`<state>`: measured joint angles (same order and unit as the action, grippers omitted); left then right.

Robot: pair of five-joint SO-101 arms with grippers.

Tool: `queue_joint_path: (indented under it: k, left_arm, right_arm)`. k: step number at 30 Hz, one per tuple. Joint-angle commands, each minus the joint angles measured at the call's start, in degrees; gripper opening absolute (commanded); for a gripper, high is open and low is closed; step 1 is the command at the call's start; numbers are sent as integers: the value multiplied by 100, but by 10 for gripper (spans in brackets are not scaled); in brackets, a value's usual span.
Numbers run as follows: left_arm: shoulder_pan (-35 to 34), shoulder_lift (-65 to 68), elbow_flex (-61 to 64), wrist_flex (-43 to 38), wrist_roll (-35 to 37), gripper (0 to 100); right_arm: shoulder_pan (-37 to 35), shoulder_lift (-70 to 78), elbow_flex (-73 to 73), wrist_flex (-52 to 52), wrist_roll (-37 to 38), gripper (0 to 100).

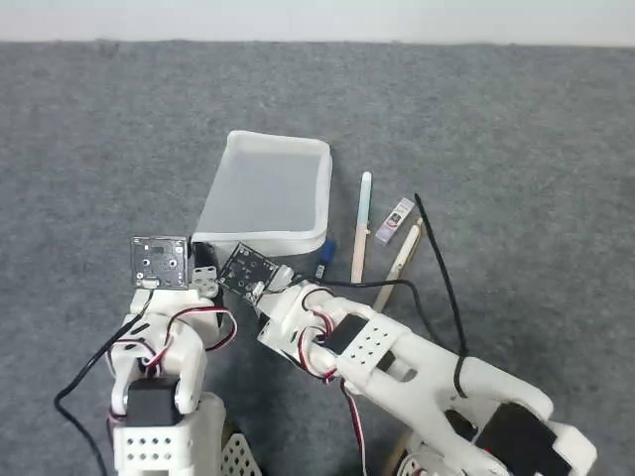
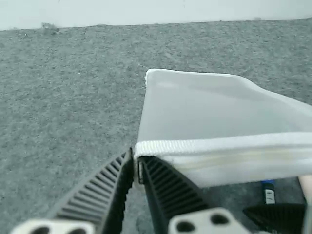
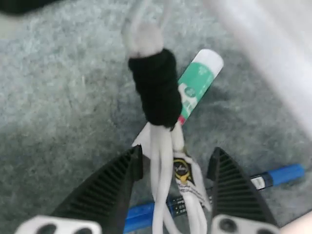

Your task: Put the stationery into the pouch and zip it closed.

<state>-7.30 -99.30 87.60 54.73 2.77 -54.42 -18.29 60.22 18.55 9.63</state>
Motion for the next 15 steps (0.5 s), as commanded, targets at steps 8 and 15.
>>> queue_joint_path:
  k: [8,15]
  left_arm:
    - [-26,-79,-426,-9,149,12]
    - [-26,-79,-426,-18,149,12]
  right_arm:
    - [462,-321,-967,1121,105,7]
    - [980,-1534,-1240,2642,105,7]
